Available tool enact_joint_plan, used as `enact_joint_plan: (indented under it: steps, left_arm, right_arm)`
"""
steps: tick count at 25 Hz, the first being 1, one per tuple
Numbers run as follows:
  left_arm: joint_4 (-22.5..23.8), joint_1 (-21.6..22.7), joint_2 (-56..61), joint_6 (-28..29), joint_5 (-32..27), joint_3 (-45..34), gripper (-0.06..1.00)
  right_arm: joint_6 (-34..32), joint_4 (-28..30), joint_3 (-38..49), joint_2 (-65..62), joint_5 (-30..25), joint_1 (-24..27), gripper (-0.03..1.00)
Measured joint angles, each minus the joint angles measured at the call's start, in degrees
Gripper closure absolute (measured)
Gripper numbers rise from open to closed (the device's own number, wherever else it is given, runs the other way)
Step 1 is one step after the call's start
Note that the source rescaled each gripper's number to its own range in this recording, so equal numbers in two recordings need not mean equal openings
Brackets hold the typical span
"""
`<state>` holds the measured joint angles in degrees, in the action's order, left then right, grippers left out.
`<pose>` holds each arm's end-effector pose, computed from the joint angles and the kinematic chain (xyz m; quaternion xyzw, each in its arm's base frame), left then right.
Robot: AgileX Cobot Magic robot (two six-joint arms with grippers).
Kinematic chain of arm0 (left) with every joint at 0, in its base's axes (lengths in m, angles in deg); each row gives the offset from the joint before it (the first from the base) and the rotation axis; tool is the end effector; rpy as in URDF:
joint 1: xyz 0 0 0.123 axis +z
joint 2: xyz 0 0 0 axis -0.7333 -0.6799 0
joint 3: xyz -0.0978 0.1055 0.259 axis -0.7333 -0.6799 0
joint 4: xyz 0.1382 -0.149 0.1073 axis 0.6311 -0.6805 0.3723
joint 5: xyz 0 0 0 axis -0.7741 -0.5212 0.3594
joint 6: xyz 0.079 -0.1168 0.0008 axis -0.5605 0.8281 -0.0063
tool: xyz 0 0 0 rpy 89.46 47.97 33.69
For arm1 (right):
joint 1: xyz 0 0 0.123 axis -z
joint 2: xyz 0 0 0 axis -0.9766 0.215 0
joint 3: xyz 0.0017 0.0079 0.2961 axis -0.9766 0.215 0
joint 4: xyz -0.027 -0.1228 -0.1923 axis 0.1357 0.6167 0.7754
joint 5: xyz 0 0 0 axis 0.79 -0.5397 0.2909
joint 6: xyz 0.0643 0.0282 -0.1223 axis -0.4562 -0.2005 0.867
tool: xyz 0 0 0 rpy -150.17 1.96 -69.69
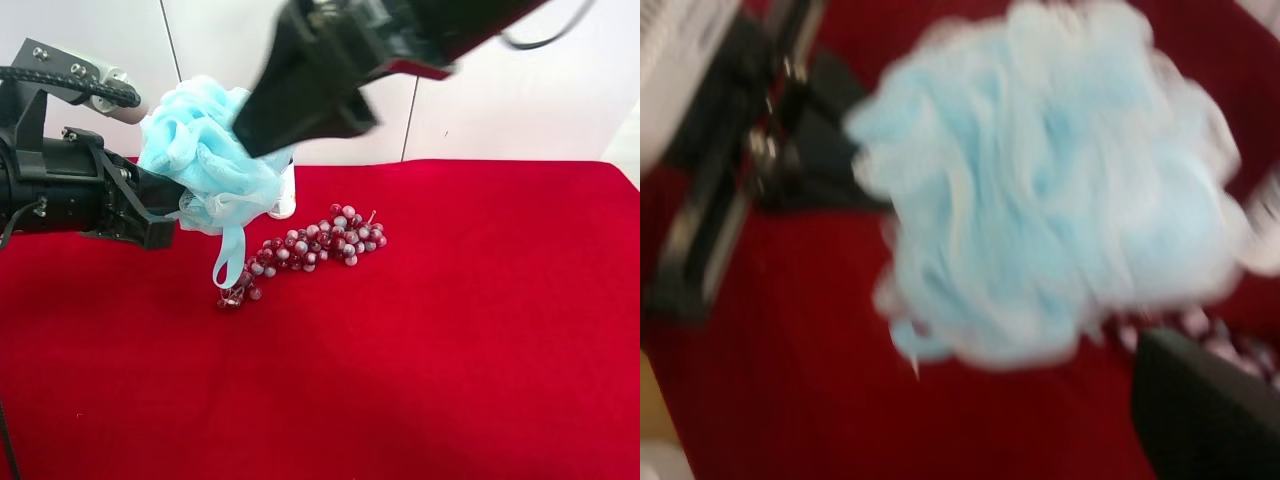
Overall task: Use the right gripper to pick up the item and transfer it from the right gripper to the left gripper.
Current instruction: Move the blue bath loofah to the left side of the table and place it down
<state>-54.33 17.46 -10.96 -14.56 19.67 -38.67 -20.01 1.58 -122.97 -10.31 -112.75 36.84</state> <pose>0.2087 -0.1287 0.2520 0.2388 0.8255 -0.1529 0.4880 0.1768 0.2162 0.3627 -0.4753 0.7778 0.2449 0.3304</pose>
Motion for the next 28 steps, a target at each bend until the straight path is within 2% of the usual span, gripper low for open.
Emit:
enact_joint_plan:
  steps: [6,10,15,21,28]
  left_arm:
    - [0.0,0.0,0.0,0.0,0.0,0.0,0.94]
    - [0.0,0.0,0.0,0.0,0.0,0.0,0.94]
    - [0.0,0.0,0.0,0.0,0.0,0.0,0.94]
    - [0.0,0.0,0.0,0.0,0.0,0.0,0.94]
    - [0.0,0.0,0.0,0.0,0.1,0.0,0.94]
  right_arm:
    - [-9.6,9.5,0.0,-9.2,-11.8,0.0,-0.03]
    - [-15.3,15.1,0.0,-16.4,-16.8,0.0,-0.03]
    - [-21.7,19.2,4.3,-27.7,-17.2,0.0,-0.03]
    - [-26.9,22.6,19.4,-44.6,-18.2,0.0,-0.03]
    - [-31.1,23.0,36.6,-63.4,-17.8,0.0,-0.03]
